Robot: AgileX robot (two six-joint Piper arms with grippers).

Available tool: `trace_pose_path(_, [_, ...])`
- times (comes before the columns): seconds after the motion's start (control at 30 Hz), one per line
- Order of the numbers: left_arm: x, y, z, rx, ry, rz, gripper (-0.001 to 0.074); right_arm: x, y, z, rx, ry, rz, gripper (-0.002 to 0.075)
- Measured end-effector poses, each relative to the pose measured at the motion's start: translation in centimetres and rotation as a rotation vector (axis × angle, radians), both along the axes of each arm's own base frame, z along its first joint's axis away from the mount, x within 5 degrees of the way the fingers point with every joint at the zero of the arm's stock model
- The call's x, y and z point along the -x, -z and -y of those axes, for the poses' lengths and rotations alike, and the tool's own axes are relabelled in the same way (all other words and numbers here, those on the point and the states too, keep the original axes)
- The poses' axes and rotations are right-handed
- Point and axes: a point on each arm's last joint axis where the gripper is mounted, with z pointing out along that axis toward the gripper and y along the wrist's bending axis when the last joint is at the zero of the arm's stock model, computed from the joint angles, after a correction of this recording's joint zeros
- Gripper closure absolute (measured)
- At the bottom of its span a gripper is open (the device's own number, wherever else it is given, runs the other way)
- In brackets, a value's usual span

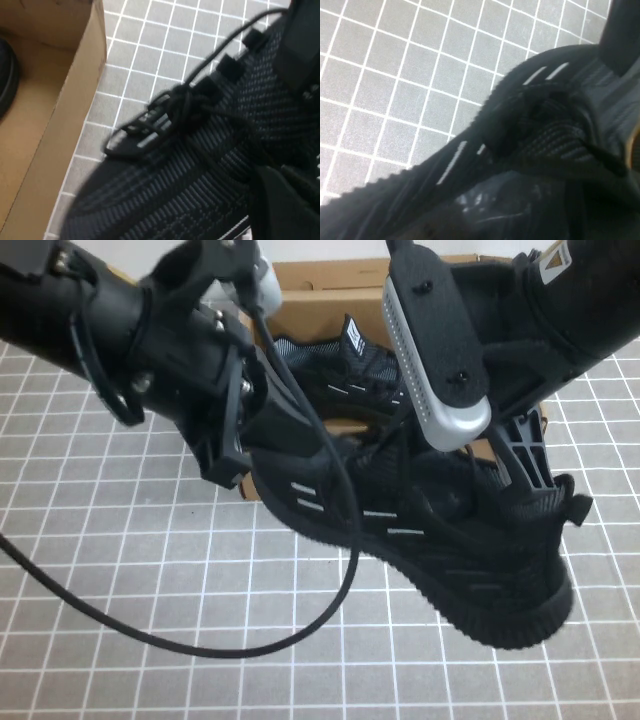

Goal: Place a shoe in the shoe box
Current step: Hand over the shoe

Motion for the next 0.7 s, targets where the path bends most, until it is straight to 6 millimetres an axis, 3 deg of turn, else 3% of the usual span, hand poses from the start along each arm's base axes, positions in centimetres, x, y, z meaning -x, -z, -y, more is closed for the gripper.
trace_pose_path(0.17, [-0.6,0.8,0.2,-0.026,0.016,-0.004,0.0731,0.0,-0.1,0.0,-0.001,0.000,0.002,0.0732])
trace_pose_path(0.23, [-0.8,1.0,0.3,-0.029,0.015,-0.008,0.0695,0.0,-0.1,0.0,-0.002,0.000,0.004,0.0732])
trace_pose_path(0.3, [-0.9,1.1,0.3,-0.032,0.017,-0.008,0.0605,0.0,-0.1,0.0,-0.002,0.000,0.004,0.0732])
trace_pose_path(0.5, [-0.9,1.1,0.4,-0.028,0.068,0.036,0.0188,0.0,-0.1,0.0,-0.003,-0.001,0.001,0.0732])
trace_pose_path(0.6, [-0.8,1.0,0.5,-0.015,0.112,0.073,0.0125,0.0,-0.2,0.0,-0.004,-0.001,0.002,0.0732])
trace_pose_path(0.7, [-0.7,0.8,0.7,0.013,0.147,0.099,0.0118,0.0,-0.2,0.0,-0.004,-0.001,0.002,0.0732])
